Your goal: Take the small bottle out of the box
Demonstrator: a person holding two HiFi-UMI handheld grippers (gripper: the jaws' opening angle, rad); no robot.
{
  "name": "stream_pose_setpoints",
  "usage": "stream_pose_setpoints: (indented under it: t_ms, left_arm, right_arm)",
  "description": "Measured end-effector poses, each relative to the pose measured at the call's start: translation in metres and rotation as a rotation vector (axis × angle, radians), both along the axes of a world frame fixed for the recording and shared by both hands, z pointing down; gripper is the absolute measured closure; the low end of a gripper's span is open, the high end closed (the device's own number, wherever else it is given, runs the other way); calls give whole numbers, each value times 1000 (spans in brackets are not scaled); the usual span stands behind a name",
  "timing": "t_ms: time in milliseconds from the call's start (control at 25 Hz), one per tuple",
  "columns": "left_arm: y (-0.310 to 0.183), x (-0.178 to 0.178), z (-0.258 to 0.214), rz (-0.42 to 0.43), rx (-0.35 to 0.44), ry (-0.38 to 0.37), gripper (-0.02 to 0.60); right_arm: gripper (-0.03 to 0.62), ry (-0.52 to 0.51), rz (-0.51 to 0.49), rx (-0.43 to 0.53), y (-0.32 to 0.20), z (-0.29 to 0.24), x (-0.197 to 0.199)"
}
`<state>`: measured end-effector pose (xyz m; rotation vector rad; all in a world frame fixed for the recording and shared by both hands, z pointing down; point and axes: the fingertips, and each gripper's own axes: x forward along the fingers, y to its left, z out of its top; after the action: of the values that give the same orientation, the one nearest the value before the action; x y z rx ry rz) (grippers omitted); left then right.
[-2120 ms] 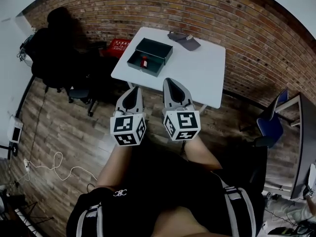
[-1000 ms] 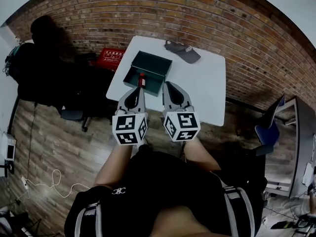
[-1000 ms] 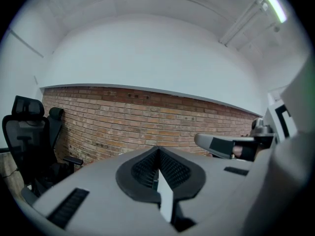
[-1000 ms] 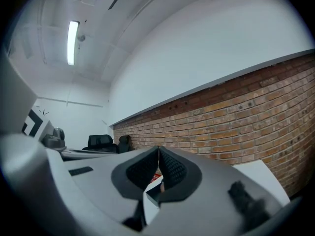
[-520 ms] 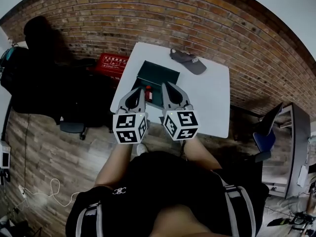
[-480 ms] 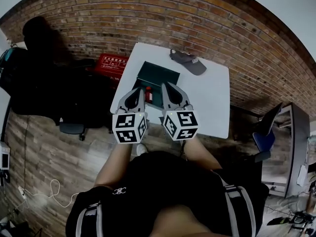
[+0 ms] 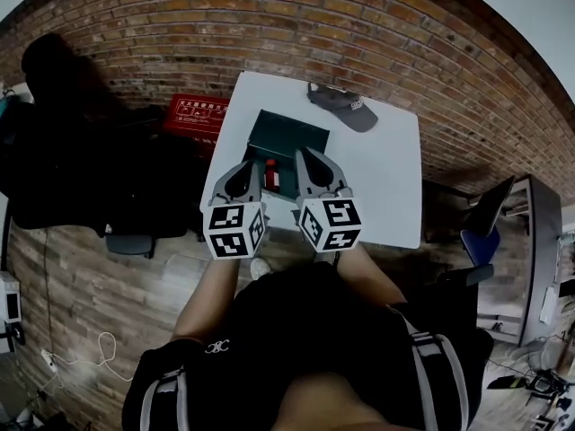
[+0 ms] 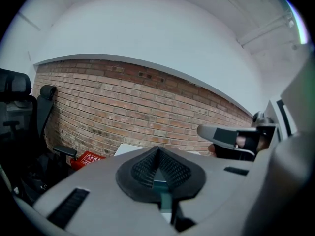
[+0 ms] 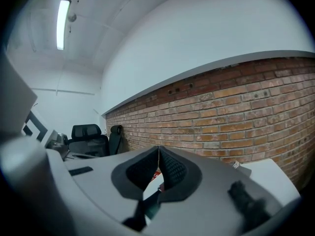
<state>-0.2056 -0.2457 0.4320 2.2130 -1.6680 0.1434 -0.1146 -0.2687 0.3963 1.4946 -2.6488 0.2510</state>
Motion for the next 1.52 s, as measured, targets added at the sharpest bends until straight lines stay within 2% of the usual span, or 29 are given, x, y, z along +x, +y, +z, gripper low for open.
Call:
stream_pose_setpoints:
  t_ms: [320, 440, 760, 1520]
  left_arm:
    - [-27, 15, 18, -41, -77, -3, 577]
    - [-33, 27, 26, -27, -96, 6, 577]
    - [-44, 57, 50, -51, -196, -25, 577]
    - [-50, 61, 117, -83, -375, -134, 577]
  right_arm:
    - [565, -10, -14, -27, -26, 8, 29]
    - [565, -11, -47, -60, -32, 18, 36]
    - [565, -35, -80, -94, -47, 23, 74]
    - [565, -58, -79, -148, -56, 44, 105]
